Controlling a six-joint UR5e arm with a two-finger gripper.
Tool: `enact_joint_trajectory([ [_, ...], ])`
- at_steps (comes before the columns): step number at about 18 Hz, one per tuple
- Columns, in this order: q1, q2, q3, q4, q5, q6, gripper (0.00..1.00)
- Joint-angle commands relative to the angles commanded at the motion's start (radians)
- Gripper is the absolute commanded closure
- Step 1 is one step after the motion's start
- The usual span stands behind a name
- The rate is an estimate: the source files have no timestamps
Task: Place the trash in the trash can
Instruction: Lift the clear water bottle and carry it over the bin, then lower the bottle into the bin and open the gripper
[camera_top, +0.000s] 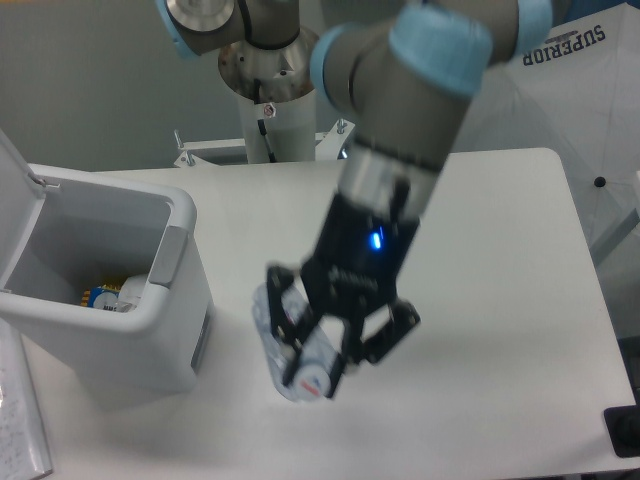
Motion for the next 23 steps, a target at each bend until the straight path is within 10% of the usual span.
enact_joint_trajectory([
  [10, -0.129, 0.034, -0.012, 0.057, -0.086, 0.000, 0.80],
  [23, -0.199, 0.156, -0.222, 0.068, -0.143, 0.008, 0.78],
])
